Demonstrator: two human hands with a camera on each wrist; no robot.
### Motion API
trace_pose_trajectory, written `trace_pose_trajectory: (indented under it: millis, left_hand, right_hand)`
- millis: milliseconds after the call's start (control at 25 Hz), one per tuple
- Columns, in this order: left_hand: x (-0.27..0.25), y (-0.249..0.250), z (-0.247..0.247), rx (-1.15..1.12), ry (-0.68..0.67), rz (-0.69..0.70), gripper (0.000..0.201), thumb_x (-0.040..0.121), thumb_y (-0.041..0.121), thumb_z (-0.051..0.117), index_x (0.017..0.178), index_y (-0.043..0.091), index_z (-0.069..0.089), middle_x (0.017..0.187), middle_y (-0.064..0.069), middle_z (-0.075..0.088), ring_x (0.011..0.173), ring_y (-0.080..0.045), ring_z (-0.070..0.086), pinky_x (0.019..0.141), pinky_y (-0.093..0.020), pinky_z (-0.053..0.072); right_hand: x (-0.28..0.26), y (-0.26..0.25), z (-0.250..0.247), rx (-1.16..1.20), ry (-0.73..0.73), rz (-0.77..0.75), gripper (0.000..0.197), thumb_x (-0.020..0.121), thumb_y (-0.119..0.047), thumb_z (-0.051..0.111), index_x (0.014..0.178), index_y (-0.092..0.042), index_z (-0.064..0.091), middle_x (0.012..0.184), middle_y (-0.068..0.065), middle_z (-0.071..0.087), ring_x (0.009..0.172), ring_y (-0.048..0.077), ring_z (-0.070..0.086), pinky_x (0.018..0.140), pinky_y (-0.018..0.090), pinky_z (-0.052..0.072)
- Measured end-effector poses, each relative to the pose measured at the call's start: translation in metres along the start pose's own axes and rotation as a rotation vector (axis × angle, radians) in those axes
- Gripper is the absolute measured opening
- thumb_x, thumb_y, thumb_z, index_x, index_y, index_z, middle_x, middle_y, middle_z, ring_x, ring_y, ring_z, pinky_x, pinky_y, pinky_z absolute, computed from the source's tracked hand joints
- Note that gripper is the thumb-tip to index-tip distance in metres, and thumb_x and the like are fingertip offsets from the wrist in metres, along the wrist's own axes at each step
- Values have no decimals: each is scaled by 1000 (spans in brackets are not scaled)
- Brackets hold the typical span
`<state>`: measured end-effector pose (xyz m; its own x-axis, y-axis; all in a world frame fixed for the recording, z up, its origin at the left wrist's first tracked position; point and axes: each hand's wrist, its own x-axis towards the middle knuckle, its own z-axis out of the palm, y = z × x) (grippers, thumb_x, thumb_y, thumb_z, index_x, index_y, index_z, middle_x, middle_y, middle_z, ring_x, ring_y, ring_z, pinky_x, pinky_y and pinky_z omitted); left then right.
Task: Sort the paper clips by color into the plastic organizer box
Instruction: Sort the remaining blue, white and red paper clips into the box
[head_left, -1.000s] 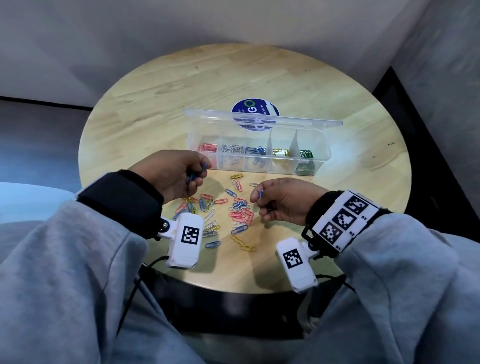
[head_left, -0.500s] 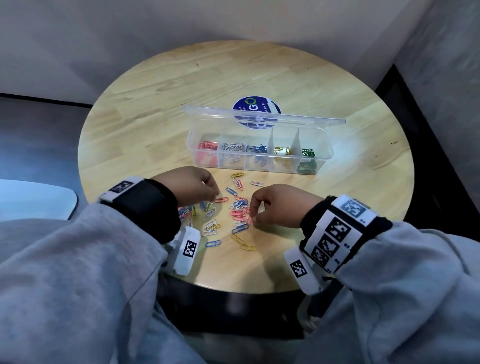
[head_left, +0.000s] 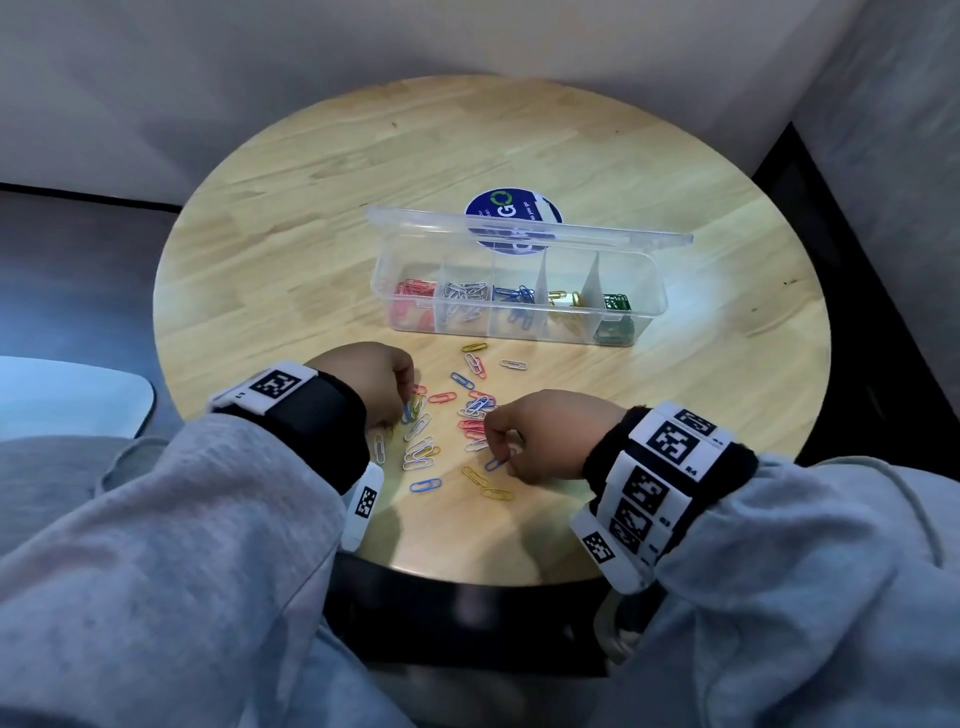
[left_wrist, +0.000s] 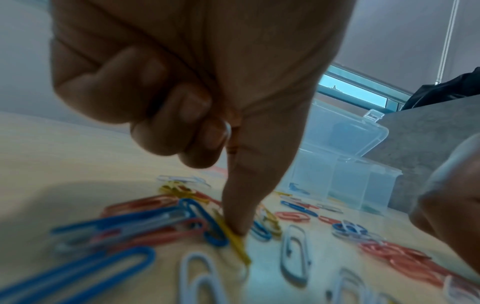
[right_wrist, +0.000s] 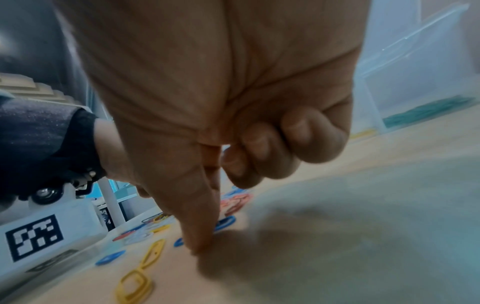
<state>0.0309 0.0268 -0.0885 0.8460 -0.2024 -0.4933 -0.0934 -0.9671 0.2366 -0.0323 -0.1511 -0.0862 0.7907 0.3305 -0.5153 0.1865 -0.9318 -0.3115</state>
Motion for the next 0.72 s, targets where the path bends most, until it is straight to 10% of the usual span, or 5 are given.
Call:
trace_pose_trajectory:
  millis: [720]
  left_hand:
    - [2,6,6,56,-30,43,14,73,15,66,68,23,57,66,10,53,71,-13,51,55,-20,34]
  right_hand:
    - [-8,21,-26,212,5,151,21,77,-21,64,59,-21,52,59,-5,50,55,9,44,53,23,36]
